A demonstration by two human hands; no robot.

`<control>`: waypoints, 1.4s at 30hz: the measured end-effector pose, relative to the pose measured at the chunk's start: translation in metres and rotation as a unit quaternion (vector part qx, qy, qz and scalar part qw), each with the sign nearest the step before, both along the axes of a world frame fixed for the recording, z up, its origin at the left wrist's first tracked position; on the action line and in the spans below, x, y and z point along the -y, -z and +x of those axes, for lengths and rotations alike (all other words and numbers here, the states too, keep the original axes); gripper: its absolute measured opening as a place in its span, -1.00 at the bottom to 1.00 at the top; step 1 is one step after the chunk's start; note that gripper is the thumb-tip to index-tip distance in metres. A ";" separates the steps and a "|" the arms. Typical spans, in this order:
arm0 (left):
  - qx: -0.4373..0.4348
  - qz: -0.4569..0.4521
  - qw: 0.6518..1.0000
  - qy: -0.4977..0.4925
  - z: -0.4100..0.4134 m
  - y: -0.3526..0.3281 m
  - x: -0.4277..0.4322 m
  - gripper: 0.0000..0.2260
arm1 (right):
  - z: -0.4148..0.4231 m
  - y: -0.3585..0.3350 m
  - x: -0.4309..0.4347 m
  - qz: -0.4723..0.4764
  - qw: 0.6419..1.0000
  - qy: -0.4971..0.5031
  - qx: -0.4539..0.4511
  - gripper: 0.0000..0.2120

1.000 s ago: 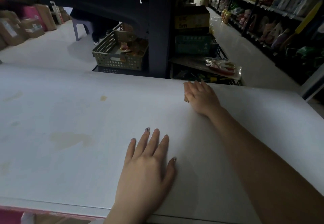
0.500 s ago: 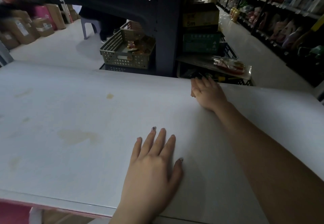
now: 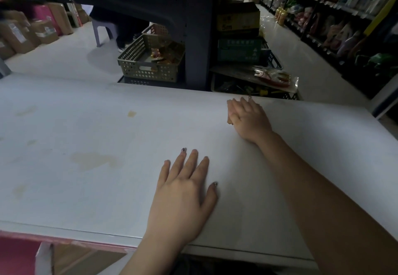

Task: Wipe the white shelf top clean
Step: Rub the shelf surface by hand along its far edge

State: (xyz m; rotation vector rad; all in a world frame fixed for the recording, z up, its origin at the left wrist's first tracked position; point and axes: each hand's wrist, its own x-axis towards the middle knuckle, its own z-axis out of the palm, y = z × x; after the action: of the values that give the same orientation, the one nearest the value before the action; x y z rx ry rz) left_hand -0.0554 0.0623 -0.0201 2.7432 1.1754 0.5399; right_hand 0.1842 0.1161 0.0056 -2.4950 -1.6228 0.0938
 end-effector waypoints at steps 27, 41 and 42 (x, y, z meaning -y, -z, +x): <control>0.030 -0.054 0.998 0.014 -0.001 -0.005 0.002 -0.40 | -0.096 0.025 0.127 0.082 0.992 -0.058 0.080 -0.33; 0.023 -0.065 0.998 0.009 -0.001 -0.009 0.003 -0.31 | -0.122 0.027 0.163 0.092 0.991 -0.068 0.064 -0.44; 0.024 -0.065 0.998 0.010 -0.001 -0.010 0.003 -0.31 | -0.123 0.027 0.165 0.095 0.991 -0.071 0.065 -0.47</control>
State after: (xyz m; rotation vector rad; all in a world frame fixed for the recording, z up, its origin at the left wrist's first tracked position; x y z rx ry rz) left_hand -0.0566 0.0592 -0.0102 2.6158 1.1303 0.5056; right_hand 0.0615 -0.0493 -0.0212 -2.2851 -1.7681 -0.2019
